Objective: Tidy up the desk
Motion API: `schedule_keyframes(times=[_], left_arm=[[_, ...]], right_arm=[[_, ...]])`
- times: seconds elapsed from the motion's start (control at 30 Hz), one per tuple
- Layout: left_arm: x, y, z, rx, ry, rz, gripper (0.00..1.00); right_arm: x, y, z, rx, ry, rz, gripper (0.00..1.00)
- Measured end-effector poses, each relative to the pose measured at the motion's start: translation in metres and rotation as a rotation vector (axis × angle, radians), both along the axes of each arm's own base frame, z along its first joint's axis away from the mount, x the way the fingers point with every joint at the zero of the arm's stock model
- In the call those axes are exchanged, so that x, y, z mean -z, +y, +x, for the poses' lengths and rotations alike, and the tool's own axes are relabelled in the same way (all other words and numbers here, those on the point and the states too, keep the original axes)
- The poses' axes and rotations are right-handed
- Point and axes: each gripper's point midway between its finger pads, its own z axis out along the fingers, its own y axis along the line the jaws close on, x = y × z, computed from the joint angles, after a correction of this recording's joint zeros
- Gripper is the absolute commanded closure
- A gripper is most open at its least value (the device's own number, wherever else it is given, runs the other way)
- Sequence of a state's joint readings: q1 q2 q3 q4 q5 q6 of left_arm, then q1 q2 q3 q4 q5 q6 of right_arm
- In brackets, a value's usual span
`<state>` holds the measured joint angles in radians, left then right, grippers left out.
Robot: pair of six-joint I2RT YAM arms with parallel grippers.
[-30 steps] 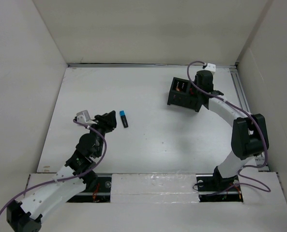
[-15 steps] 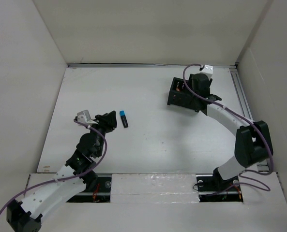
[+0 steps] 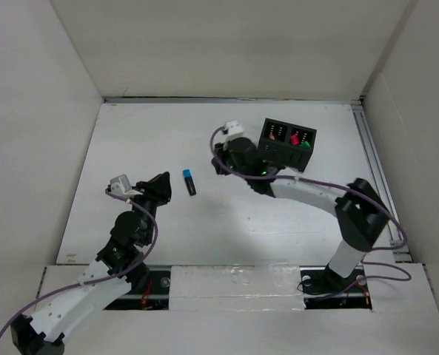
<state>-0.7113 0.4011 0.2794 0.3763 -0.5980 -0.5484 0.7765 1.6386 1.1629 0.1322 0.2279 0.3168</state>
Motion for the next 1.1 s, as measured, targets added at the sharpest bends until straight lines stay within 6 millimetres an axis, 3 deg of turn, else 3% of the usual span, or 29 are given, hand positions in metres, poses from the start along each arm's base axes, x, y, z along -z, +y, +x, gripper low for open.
schedule_keyframes(times=[0.03,0.13,0.23,0.3,0.47,0.6,0.73,0.83,0.93,1.1], left_arm=[[-0.001,0.003,-0.002,-0.008,-0.010,-0.011,0.76],[-0.010,0.014,-0.009,-0.031,-0.056,-0.058,0.83],[-0.018,0.022,-0.014,-0.049,-0.087,-0.095,0.84],[-0.022,0.027,-0.017,-0.058,-0.104,-0.116,0.84],[-0.022,0.030,-0.019,-0.069,-0.103,-0.129,0.67],[-0.020,0.030,-0.019,-0.068,-0.098,-0.128,0.63],[-0.021,0.031,-0.020,-0.068,-0.101,-0.131,0.63],[-0.021,0.031,-0.020,-0.067,-0.103,-0.133,0.62],[-0.021,0.031,-0.020,-0.068,-0.103,-0.132,0.60],[-0.021,0.030,-0.020,-0.063,-0.100,-0.129,0.58]], right_arm=[[0.019,0.021,-0.011,-0.052,0.038,-0.029,0.47],[0.067,0.068,-0.041,-0.169,0.129,-0.127,0.36],[0.101,0.103,-0.058,-0.241,0.194,-0.206,0.36],[0.117,0.114,-0.061,-0.256,0.219,-0.240,0.36],[0.144,0.117,-0.058,-0.235,0.255,-0.299,0.43],[0.161,0.115,-0.054,-0.204,0.280,-0.325,0.47],[0.163,0.115,-0.051,-0.183,0.282,-0.324,0.54],[0.164,0.116,-0.050,-0.170,0.280,-0.322,0.75],[0.163,0.117,-0.049,-0.161,0.283,-0.314,0.89],[0.162,0.114,-0.051,-0.158,0.287,-0.309,0.91]])
